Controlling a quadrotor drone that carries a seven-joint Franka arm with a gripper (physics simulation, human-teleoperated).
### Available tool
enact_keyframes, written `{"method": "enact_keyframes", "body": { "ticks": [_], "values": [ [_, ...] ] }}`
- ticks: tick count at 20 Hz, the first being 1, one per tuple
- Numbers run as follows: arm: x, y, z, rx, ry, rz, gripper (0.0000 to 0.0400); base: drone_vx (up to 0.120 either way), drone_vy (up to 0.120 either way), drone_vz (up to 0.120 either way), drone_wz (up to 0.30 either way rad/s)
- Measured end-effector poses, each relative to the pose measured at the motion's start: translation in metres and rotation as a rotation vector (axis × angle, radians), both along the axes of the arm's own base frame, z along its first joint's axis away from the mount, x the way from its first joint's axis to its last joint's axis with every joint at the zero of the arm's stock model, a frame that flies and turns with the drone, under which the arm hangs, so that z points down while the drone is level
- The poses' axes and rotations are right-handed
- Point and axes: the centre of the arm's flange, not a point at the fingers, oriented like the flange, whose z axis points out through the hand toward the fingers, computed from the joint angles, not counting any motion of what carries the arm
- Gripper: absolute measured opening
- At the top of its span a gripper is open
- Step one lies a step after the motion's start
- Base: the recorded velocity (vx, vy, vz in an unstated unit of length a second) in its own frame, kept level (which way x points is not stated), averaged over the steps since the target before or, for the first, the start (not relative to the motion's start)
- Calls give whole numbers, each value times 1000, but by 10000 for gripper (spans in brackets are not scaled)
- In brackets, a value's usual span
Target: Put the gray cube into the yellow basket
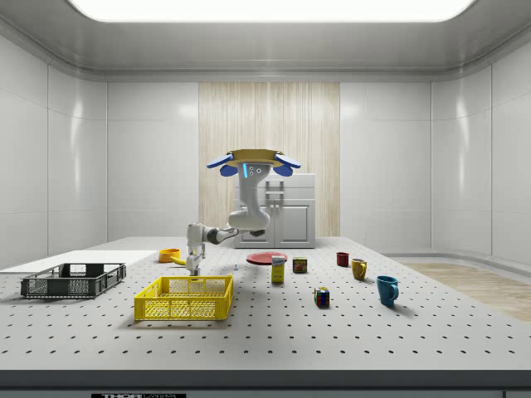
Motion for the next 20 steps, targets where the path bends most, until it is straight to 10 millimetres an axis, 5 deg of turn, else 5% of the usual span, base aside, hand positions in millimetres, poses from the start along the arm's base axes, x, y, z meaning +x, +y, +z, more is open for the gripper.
{"method": "enact_keyframes", "body": {
  "ticks": [9, 14, 20],
  "values": [
    [0, 0, -10, 0, 0, 0, 252, 0, 0, 0, 0],
    [0, 0, -26, 0, 0, 0, 251, -16, 8, 112, 0],
    [0, 0, -33, 0, 0, 0, 251, -120, 120, 120, 0]
  ]
}}
